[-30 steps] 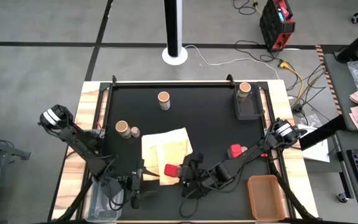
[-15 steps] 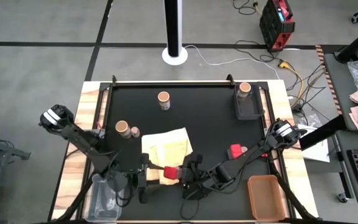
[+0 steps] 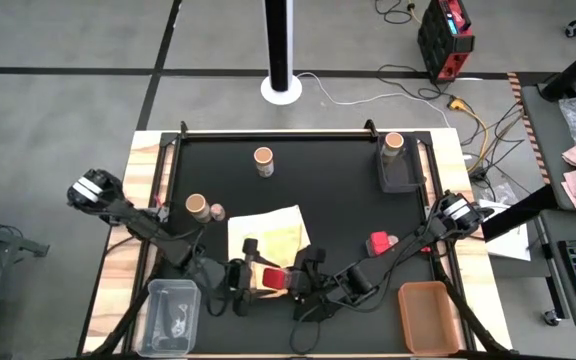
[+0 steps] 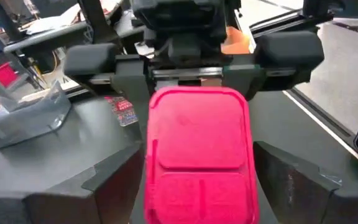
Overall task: Sort spices by type
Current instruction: Put the top red spice can into the transparent bin
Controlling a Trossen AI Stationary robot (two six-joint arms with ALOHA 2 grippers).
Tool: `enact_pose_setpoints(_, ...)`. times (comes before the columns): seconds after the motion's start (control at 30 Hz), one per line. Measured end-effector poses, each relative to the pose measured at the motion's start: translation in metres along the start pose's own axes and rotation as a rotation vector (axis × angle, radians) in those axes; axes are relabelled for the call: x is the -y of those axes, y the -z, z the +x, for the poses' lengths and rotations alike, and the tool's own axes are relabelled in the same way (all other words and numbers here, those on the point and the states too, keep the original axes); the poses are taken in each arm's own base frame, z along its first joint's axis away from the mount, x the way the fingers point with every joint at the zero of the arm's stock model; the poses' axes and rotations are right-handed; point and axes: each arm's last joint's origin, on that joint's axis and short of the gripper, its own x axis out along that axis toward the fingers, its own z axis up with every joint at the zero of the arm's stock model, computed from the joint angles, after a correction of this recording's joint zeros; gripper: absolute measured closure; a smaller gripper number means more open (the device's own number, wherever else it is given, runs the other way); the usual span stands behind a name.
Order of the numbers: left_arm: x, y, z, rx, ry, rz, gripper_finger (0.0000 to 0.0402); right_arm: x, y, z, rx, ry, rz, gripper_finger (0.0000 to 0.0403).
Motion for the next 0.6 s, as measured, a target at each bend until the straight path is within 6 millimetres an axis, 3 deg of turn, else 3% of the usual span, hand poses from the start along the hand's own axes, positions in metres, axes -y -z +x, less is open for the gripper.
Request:
enact_pose_setpoints(0.13,0.0008,0.0007,0.0021,0.012,-0.004,0.004,0.014,0.0,0.0,0.0,0.0,0.0,-0.006,0.0206)
enact_pose_setpoints(0.3,0.0007,0.0005,0.0021,0.013,-0.007,-0.003,0.0204,0.0,0.0,0.0,0.0,-0.001,-0.012,0.0206)
enact_pose_setpoints(0.6,0.0005,0.0011,0.0021,0.007,-0.007,-0.024,0.0204,-0.0005,-0.0005,0.0001,0.004,-0.007,-0.005,0.02)
